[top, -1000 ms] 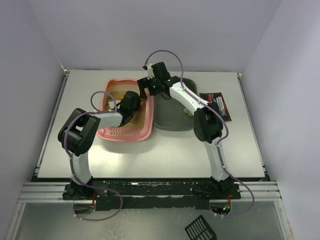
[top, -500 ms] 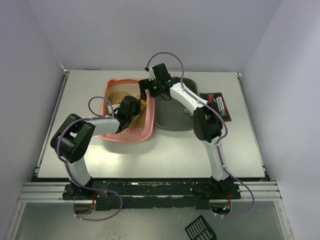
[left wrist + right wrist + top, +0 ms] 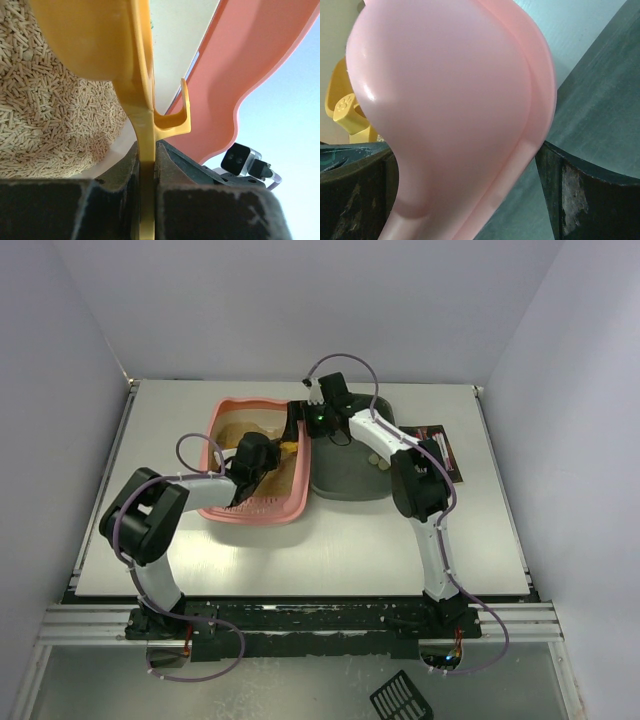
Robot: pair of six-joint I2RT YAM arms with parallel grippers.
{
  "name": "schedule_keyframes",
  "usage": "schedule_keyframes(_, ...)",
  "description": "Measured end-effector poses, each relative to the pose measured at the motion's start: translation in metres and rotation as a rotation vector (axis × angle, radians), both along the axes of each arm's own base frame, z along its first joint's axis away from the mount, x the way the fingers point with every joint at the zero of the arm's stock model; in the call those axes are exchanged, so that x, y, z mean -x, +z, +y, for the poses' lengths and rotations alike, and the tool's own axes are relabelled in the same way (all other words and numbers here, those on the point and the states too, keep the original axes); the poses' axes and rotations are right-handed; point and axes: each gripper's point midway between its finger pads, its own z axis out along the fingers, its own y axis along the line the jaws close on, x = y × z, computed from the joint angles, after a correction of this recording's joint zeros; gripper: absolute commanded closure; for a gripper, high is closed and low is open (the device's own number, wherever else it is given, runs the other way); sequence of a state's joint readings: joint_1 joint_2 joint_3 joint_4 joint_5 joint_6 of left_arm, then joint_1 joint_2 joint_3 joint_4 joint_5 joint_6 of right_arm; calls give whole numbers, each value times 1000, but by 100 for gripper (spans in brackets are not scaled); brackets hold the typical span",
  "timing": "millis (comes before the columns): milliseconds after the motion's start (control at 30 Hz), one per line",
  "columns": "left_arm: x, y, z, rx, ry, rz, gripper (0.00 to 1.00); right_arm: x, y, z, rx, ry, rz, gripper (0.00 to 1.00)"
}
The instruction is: Clean the litter box
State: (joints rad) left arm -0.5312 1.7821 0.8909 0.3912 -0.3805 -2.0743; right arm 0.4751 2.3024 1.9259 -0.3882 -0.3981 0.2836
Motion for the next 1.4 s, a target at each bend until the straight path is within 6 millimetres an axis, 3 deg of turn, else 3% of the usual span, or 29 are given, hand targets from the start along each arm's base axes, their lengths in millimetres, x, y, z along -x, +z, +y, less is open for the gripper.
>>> schedule_keyframes(433,-9,-1,-9,43,-63,-40,93,-4,0,-2,-86,-25,31,0)
schedule_keyframes(933,-3,8,-20,76,-102,-37,93,-4,1,-5,-111,-17,45,0)
schedule_keyframes(1100,2,34,-23,96,-110,-39,93,-6,-1,-7,-119,-20,49,0)
schedule_keyframes(1300,-10,111,-25,151,-89,-152,93,-8,-1,-11,-126,-18,53,0)
schedule_keyframes(1400,-12,127,-23,161,-71,-180,93,-8,-1,-11,-127,-16,52,0)
